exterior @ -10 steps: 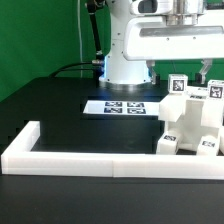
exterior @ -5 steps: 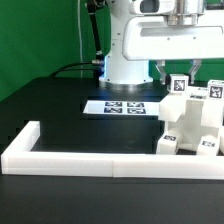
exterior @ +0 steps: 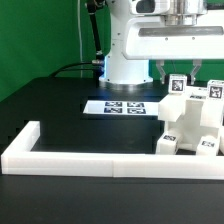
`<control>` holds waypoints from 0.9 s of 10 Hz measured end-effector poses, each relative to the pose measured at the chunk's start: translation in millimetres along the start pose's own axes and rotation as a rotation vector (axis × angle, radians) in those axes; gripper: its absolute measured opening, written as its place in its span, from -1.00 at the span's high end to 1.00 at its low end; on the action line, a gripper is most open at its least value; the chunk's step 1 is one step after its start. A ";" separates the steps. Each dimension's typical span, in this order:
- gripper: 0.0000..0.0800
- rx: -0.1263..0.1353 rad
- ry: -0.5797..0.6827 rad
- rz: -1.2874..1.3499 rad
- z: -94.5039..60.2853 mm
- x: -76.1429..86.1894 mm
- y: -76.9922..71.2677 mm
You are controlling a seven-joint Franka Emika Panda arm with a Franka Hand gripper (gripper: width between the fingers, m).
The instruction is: Assemble chair
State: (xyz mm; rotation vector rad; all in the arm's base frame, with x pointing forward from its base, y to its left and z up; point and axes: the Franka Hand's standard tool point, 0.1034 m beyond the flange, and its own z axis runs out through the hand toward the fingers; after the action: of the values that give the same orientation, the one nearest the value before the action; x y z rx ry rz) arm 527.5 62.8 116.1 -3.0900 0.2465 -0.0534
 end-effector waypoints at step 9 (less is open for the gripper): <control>0.28 0.009 -0.004 0.550 0.2 -0.8 -2.9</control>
Offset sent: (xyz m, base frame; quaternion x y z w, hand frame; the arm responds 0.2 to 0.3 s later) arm 0.0000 0.0000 0.0000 0.0000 0.0000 0.1938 0.9810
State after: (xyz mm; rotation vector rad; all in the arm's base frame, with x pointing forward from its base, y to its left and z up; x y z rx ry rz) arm 527.2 65.8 116.0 -2.8914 1.0696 -0.0291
